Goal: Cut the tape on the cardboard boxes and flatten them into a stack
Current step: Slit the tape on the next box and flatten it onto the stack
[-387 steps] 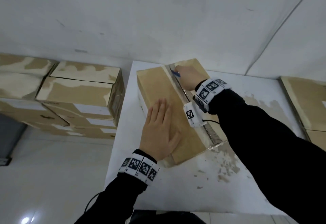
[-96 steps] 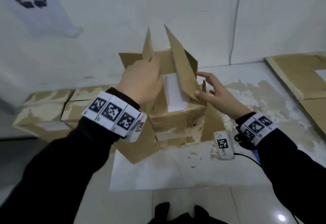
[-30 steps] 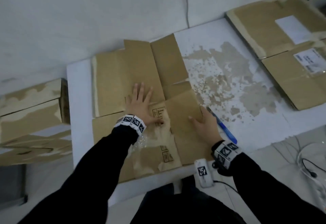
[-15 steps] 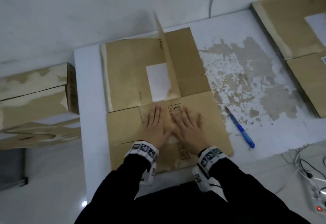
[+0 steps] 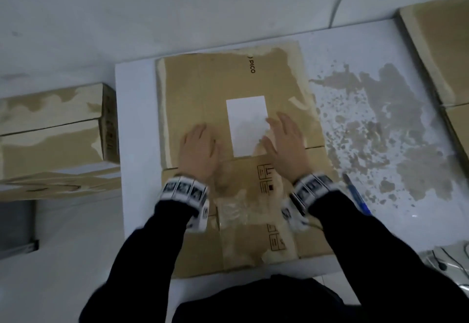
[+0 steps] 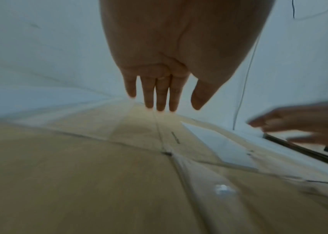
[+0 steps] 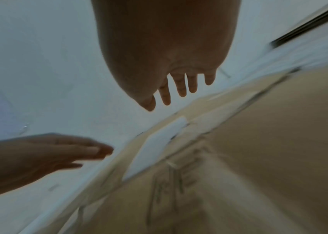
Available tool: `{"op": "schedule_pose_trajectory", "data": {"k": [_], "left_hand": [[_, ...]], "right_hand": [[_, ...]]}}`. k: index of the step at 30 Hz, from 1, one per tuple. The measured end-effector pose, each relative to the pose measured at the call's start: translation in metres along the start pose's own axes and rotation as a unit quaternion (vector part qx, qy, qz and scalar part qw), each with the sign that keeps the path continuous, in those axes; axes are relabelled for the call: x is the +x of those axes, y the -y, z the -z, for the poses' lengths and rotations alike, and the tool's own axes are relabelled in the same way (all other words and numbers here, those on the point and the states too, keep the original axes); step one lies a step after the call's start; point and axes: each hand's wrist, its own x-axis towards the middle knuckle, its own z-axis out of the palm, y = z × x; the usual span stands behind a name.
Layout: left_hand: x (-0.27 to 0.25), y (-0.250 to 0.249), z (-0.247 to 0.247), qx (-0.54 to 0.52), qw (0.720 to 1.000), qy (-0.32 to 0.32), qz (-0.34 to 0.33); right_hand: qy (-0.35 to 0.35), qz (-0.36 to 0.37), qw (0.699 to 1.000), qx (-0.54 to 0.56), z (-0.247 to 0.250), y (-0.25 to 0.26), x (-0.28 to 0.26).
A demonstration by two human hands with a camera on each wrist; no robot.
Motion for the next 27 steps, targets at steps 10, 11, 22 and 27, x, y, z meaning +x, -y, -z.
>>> {"op": "schedule_pose_trajectory", "data": {"k": [10,11,22,27], "left_hand": [[0.081,-0.001,-0.024,0.077,0.988,0.137,0.004],[0.082,-0.001,-0.023,0.075,0.989,0.130,0.005],[0.022,0.048,-0.007,-0.026,0.989,0.029,0.140],[-0.029,0.052,-0.022,-0.111,0.945,-0.122,0.283]], "right_hand": [[0.113,0.000,0.982,-0.149,-0.059,0.023,0.094],[0.114,0.000,0.982,-0.150,-0.058,0.024,0.095],[0.055,-0.131,0.988,-0.059,0.004,-0.052,0.059],[-0.053,-0.312,0.943,0.102,0.021,-0.079,-0.008]]}}
